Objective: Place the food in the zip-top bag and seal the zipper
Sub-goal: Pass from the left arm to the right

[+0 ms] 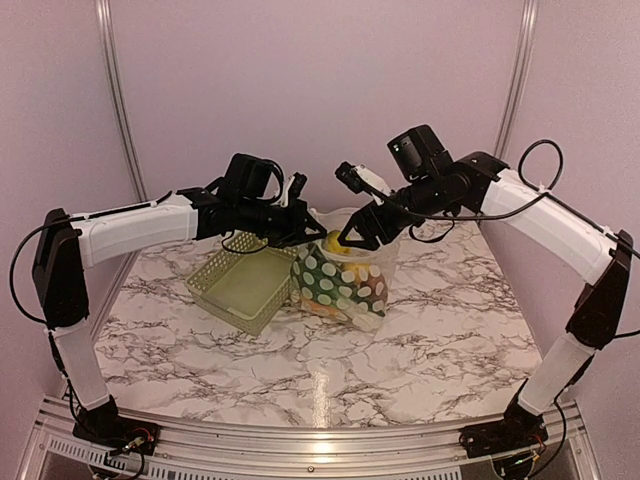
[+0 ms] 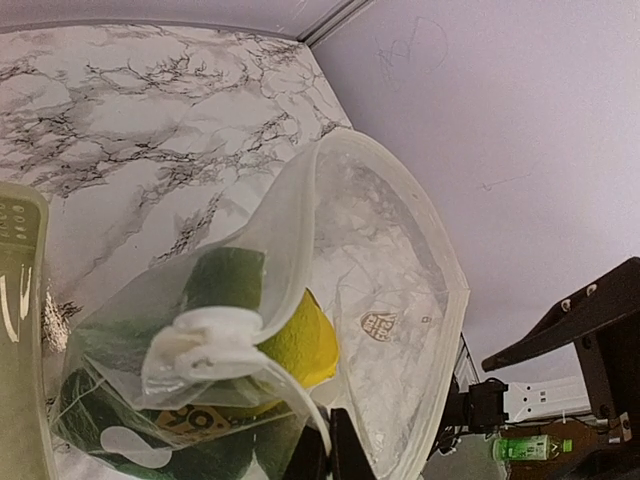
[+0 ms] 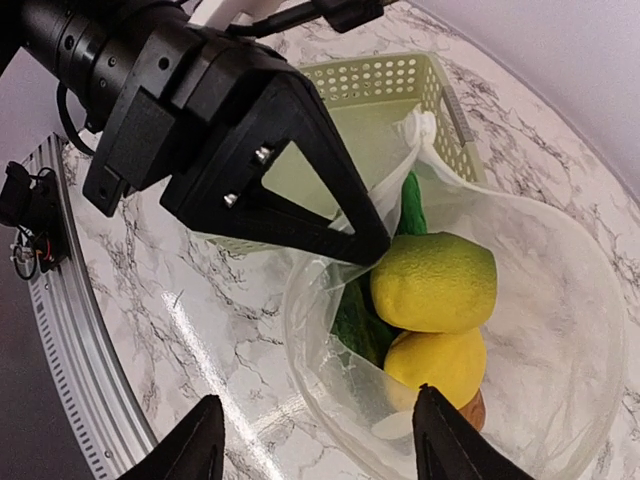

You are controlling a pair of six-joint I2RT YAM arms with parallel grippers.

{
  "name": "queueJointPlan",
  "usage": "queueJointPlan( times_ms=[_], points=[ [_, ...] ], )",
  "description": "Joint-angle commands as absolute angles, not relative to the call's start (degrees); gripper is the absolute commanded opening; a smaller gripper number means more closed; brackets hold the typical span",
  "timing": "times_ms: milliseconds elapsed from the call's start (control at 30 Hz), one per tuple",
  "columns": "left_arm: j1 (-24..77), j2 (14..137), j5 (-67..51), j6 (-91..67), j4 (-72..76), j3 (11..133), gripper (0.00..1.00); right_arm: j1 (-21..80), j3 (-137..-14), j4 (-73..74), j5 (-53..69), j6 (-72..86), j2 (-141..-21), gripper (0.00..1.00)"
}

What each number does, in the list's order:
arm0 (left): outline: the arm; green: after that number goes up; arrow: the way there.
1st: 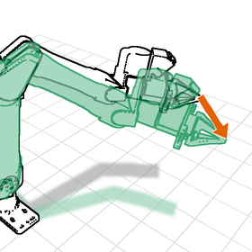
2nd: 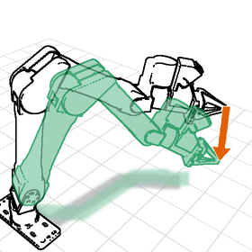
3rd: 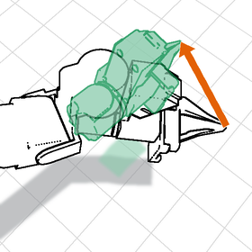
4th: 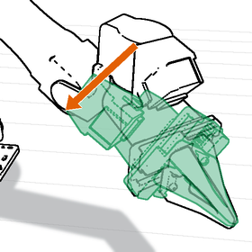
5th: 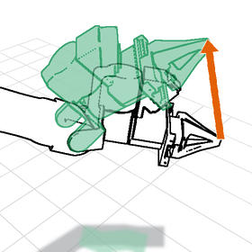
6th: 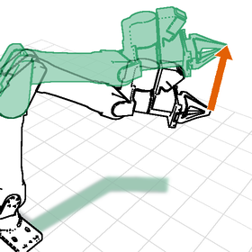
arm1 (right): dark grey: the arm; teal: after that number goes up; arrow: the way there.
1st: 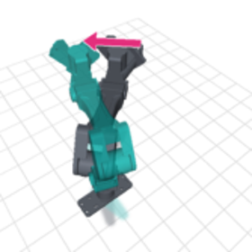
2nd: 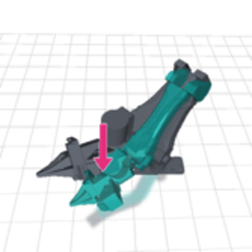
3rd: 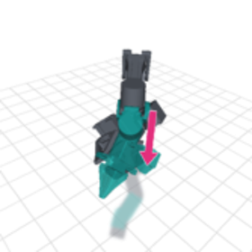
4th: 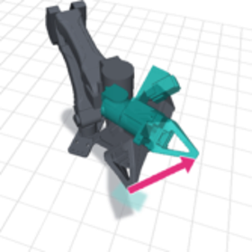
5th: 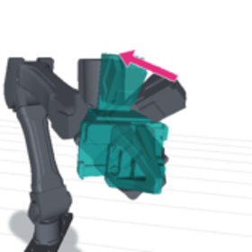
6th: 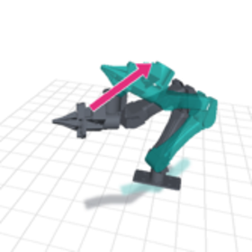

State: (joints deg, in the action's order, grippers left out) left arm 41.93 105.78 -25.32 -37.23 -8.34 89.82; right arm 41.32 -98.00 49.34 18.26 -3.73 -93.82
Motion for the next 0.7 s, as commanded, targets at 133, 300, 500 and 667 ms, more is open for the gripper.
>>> queueJointPlan(
  times_ms=[133, 300, 500, 667],
  points=[
    [41.5, 105.5, -27.8, -36.4, -9.9, 89.5, 0.01, 44.6, -98.8, 49.5, 10.6, -12.3, -98.4, 0.59],
    [41.2, 105.5, -29.0, -36.4, -10.1, 89.6, 0.06, 44.8, -99.3, 47.5, 10.9, -12.9, -99.8, 0.57],
    [40.8, 105.4, -29.7, -36.7, -9.8, 89.6, 0.07, 45.2, -99.3, 46.2, 11.5, -13.5, -101.8, 0.51],
    [39.6, 105.8, -30.5, -38.8, -9.9, 89.3, 0.08, 45.5, -98.9, 45.2, 12.7, -14.0, -102.7, 0.40]
  ],
)
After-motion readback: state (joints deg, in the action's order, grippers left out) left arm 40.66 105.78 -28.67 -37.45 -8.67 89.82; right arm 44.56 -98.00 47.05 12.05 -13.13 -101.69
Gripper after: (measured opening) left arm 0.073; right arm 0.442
